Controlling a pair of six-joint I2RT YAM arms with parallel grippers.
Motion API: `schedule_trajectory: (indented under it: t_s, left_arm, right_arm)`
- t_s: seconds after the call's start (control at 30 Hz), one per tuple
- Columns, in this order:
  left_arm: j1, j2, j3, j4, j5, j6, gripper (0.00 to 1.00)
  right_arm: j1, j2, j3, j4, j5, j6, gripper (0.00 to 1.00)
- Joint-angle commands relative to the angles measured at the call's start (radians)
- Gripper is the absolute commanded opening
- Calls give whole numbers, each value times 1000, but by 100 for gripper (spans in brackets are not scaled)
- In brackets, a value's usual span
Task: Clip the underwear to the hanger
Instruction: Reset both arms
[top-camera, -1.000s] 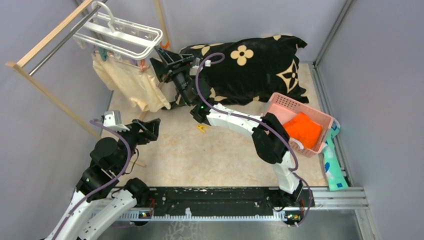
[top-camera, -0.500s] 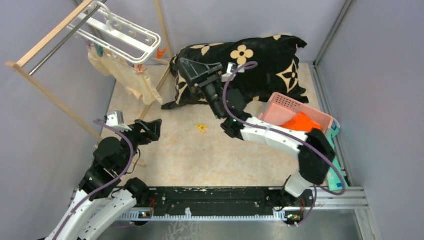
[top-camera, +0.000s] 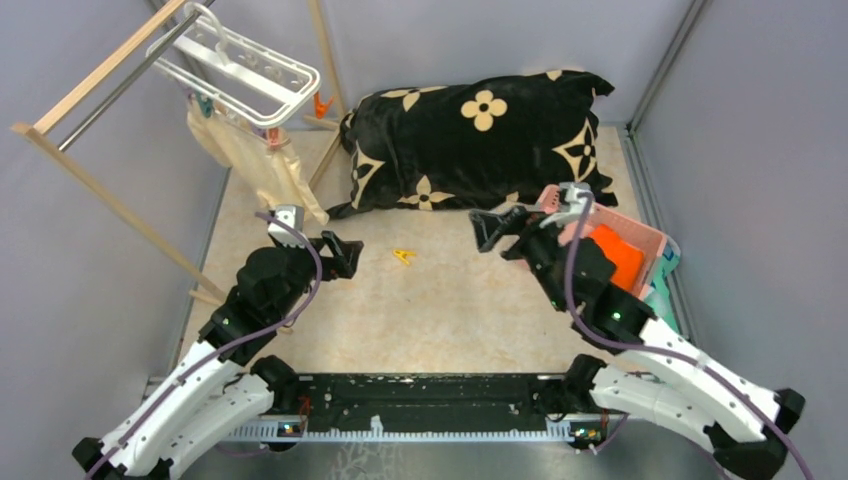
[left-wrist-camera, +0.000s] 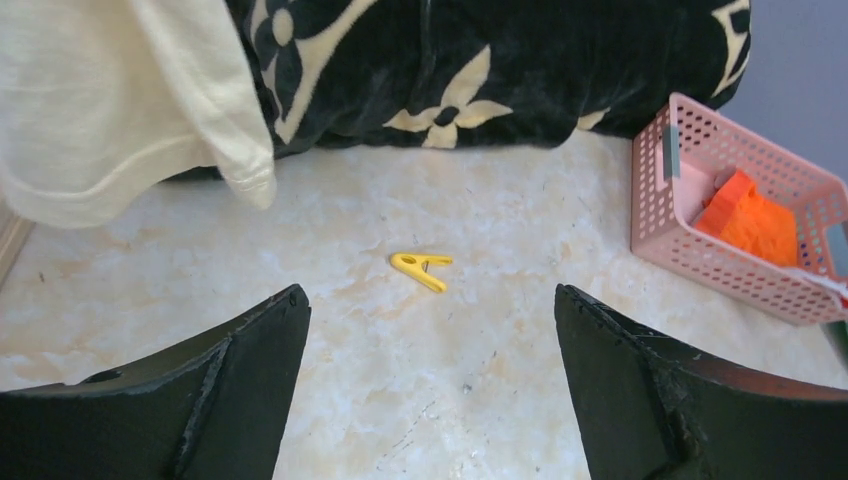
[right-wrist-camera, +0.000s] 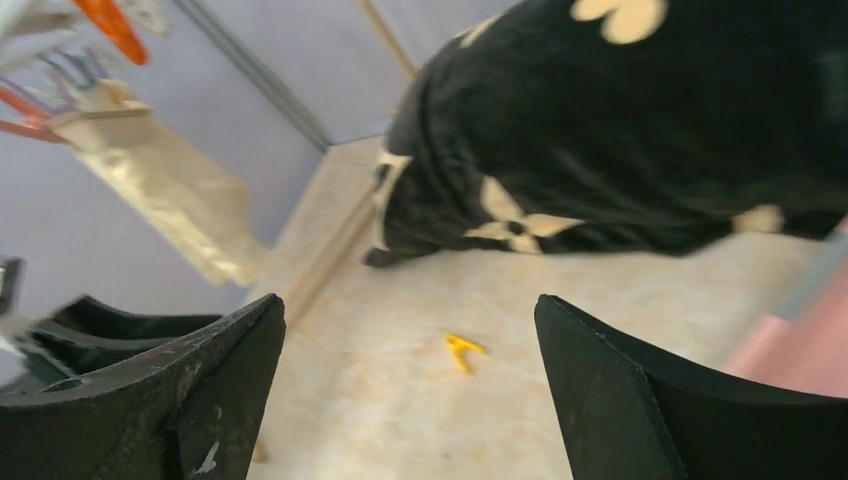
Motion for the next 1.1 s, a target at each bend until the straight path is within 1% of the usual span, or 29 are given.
schedule_trajectory:
  t_s: [0.0, 0.1, 0.17, 0.33, 0.43, 0.53, 0.67, 0.73, 0.9, 1.07]
  left_arm:
    - [-3, -7, -29, 113, 76, 87, 98]
    - [-2, -17, -63, 133, 58, 116, 100]
    - [-2, -19, -66, 115, 30, 128, 100]
    - [-2, -12, -30, 30, 4, 205, 100]
    - [-2, -17, -23, 2, -20, 235, 100]
    - [-2, -29, -33, 4, -23, 243, 100]
    - [-2, -55, -60, 18, -21, 242, 100]
    - [-2, -70, -75, 22, -26, 241, 100]
    - [-1, -112, -89, 25, -39, 250, 100]
    - [-2, -143, -99, 12, -65, 265, 100]
  right_arm:
    - [-7, -173, -18, -390, 163, -175, 95]
    - [-7, -244, 28, -579, 203, -161, 95]
    - [-7, -276, 64, -680, 231, -121, 95]
    - [-7, -329, 125, -846, 250, -64, 96]
    - [-7, -323, 141, -915, 286, 16, 96]
    - [-7, -312, 133, -924, 291, 48, 96]
    - [-7, -283, 95, -916, 350, 145, 96]
    - [-7, -265, 81, -902, 357, 157, 96]
    - [-6, -265, 29, -833, 347, 101, 97]
    - [-7, -321, -10, -759, 312, 13, 97]
